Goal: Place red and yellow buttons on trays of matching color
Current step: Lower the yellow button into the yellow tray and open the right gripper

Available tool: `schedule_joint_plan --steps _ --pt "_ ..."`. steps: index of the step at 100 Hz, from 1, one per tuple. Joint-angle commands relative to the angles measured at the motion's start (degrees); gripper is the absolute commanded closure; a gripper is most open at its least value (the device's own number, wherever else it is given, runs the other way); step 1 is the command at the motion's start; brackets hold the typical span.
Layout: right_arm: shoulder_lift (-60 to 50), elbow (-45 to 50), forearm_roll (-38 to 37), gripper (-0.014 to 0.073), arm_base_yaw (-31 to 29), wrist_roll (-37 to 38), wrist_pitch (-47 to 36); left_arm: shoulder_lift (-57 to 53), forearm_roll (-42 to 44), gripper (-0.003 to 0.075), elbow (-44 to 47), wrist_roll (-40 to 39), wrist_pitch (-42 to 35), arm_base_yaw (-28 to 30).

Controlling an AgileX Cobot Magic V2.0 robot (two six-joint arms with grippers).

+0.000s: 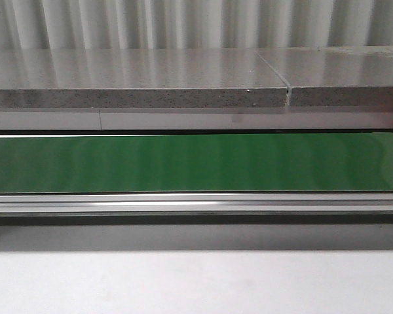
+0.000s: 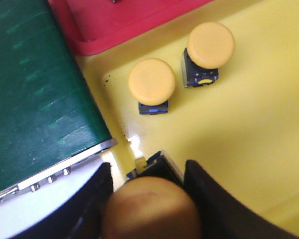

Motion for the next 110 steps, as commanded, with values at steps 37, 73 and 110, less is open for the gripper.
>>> schedule_joint_plan --steps 37,73,110 --pt "5.67 3.38 -0.01 0.0484 -1.2 4.07 -11.95 -0.18 -0.79 0.074 -1.58 -0.07 -4.15 -0.58" --pt "14.42 3.38 -0.01 0.0484 -1.31 4.36 -15.19 -0.18 -0.79 0.074 -1.58 -0.07 -4.15 -0.58" --pt "16.07 3.38 0.04 0.0244 -1.31 4.76 -16.4 -0.18 -0.79 0.074 -1.58 -0.07 -4.15 -0.58"
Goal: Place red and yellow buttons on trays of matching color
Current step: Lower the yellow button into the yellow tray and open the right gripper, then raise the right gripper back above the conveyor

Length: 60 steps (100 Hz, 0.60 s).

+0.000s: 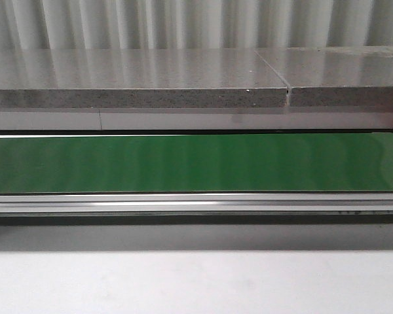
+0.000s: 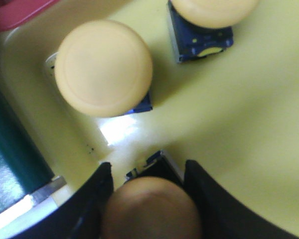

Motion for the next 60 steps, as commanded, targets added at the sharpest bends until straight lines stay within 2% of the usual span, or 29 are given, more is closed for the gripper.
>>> schedule_joint_plan --steps 1,8,17,38,60 --pt "-1.28 -1.29 0.04 0.0221 -0.53 0.0 -2.44 -0.18 -0.79 0.074 -1.58 -0.07 -4.15 -0.58" --pt "-1.28 -1.29 0.18 0.0115 -0.53 0.0 -2.39 -0.18 -0.79 0.074 -1.58 -0.07 -4.15 -0.58" --pt "-1.34 -1.6 0.43 0.0025 -0.53 0.0 -1.63 -0.18 -0.79 0.074 -1.58 -0.07 -4.15 -0.58" --pt "-3.45 -3.77 0.65 0.0011 -0.53 0.0 1.63 -0.18 -0.79 0.074 -1.58 -0.07 -4.15 -0.58" --pt "-12.15 -4.24 1.07 0.0011 1.14 0.0 0.75 -0.18 -0.79 0.074 -1.58 -0.07 -4.15 -0.58"
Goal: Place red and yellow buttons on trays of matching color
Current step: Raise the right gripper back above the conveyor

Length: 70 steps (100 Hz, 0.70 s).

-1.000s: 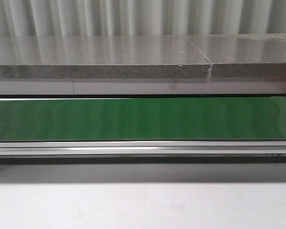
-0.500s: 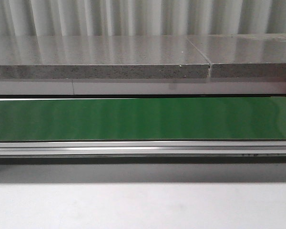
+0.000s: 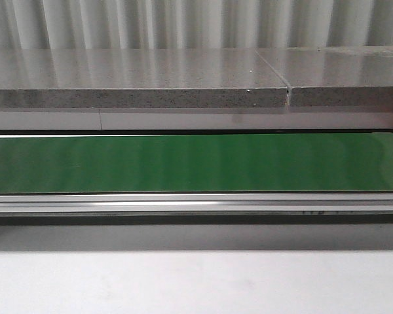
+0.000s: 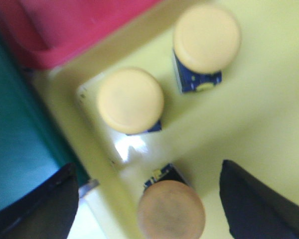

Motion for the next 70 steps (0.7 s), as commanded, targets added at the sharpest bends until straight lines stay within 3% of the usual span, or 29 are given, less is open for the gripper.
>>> schedule_joint_plan --steps 1,48,70 --pt "-5.14 -1.85 0.49 0.0011 1.07 0.0 -2.68 -0.18 -0.79 0.074 -1.58 -0.07 -4.15 -0.58" --pt "-25.44 -1.91 0.49 0.0011 21.14 -8.31 -6.22 -0.18 -0.79 0.074 -1.58 -0.07 -4.15 -0.58" --pt "-33.61 1.03 0.49 0.0025 27.31 -10.69 -7.37 -0.18 -0.79 0.074 -1.58 -0.07 -4.15 -0.58"
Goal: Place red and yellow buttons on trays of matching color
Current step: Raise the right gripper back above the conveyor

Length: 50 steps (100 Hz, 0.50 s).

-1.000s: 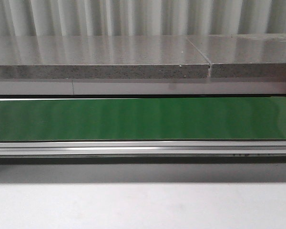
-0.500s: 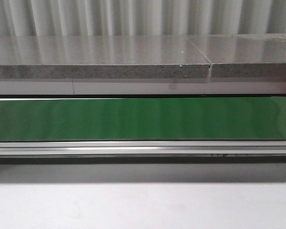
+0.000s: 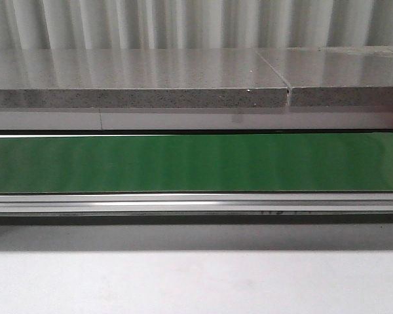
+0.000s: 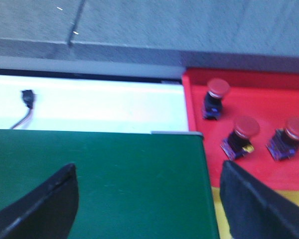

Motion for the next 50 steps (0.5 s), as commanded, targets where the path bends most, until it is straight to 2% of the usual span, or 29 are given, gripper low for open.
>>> schedule_joint_plan --steps 1,8,15,34,44,50 --pt "-3.03 0.15 0.22 0.0028 1.77 -1.27 -4.91 -0.18 -0.79 0.074 -1.58 -0.07 -4.15 -0.58" --pt "-4.99 1.28 0.22 0.0075 3.28 -1.27 -5.1 -0.18 -0.79 0.074 -1.58 -0.07 -4.15 -0.58" --pt "-6.46 1.75 0.22 0.0157 4.25 -1.46 -5.1 -0.18 -0.79 0.074 -1.58 -0.07 -4.15 -0.58" --pt "-7.76 1.82 0.22 0.0512 4.45 -1.46 -4.68 -0.18 -0.79 0.074 -1.58 -0.07 -4.15 -0.58" --pt "-7.76 1.82 0.22 0.067 4.45 -1.46 -4.57 -0.18 -0.79 0.074 -1.58 -0.07 -4.15 -0.58" --pt "-7.76 1.82 0.22 0.0658 4.45 -1.46 -4.57 -0.18 -0.79 0.074 -1.58 -0.07 -4.15 -0.58"
